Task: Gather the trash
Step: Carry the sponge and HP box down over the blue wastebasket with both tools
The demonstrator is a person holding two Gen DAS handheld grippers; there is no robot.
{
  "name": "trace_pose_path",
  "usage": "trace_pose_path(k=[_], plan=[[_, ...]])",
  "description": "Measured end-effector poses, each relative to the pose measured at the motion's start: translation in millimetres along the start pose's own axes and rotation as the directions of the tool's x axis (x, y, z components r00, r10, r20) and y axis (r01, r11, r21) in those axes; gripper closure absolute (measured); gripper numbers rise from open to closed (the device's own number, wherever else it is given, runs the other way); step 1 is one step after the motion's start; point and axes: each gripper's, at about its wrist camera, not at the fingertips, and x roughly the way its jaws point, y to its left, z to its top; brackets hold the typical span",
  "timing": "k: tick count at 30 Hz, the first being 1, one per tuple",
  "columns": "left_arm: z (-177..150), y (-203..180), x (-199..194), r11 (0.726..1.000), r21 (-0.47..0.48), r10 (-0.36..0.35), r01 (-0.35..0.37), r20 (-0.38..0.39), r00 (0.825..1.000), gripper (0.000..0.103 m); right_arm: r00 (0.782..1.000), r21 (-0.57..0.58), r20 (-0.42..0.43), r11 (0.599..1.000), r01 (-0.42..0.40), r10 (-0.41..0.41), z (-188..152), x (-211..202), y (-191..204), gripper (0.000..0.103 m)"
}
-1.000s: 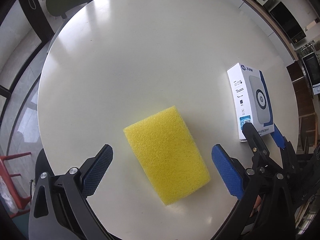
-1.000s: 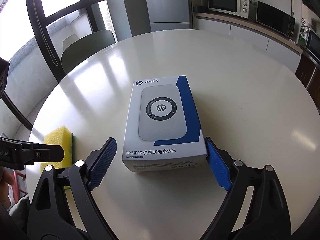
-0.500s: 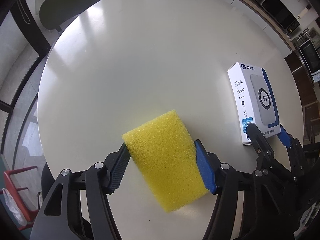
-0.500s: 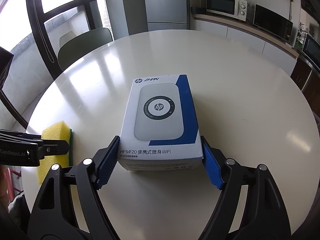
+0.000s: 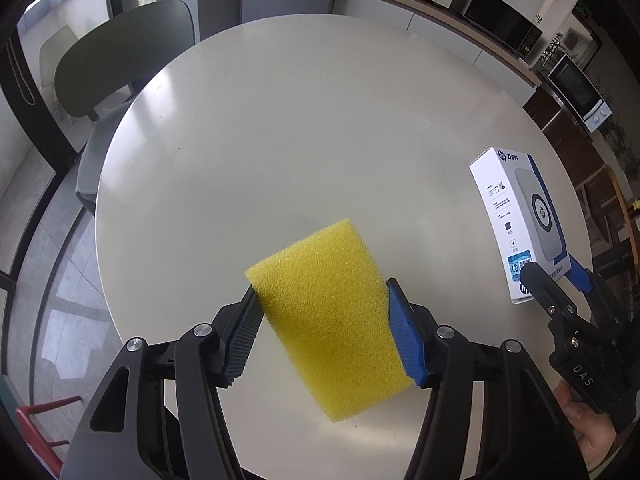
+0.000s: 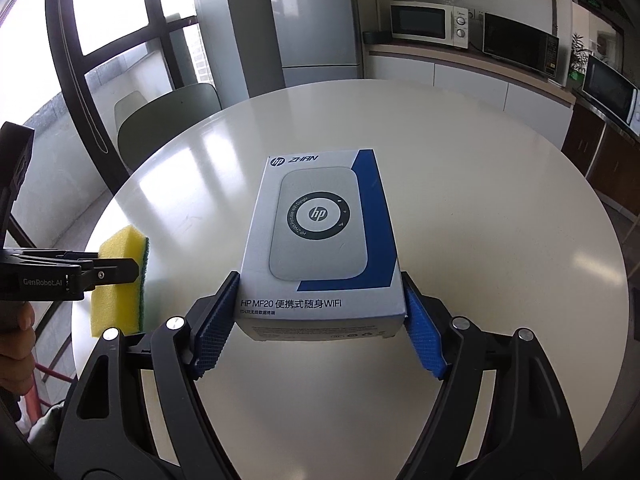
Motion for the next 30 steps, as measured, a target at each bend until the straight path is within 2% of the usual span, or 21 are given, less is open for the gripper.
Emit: trace_pose_path(k=[6, 13, 18, 21, 26, 30], plan=[[-11.9, 2.4, -17.4, 0.994, 0.107, -0.022, 0.011, 0.097, 0.995, 0.044, 0.999, 0.023, 0.012, 0.999, 0.036, -0.036, -19.6, -20.8, 5.3, 0.031], [-34.3, 1.5, -53.7, 0.969, 0.245, -0.041, -0.017, 0.227, 0.973, 0.044, 0.996, 0.038, 0.061, 0.997, 0.069, -0.071, -40.0, -55.3, 23.1, 0.031], [-53.3, 11.9, -78.4, 0.964, 0.266, -0.102, 0.026, 0.275, 0.956, 0.043, 0.994, 0.047, 0.095, 0.998, 0.051, -0.056, -57.7, -82.3, 43.6, 0.031], [-69.4, 16.7, -89.7, 0.96, 0.278, -0.106, 0.017, 0.311, 0.945, 0.043, 0.993, 0.052, 0.111, 0.998, 0.032, -0.038, -70.7, -98.7, 55.9, 0.031], [-95.8, 27.2, -97.9, 0.956, 0.289, -0.14, 0.047, 0.311, 0.94, 0.043, 0.993, 0.046, 0.117, 0.999, 0.007, -0.012, -97.6, -124.1, 73.9, 0.031], [-119.3, 32.5, -102.4, 0.949, 0.316, -0.12, 0.009, 0.332, 0.936, 0.043, 0.993, 0.039, 0.116, 0.999, 0.002, -0.007, -122.3, -146.5, 83.5, 0.031]])
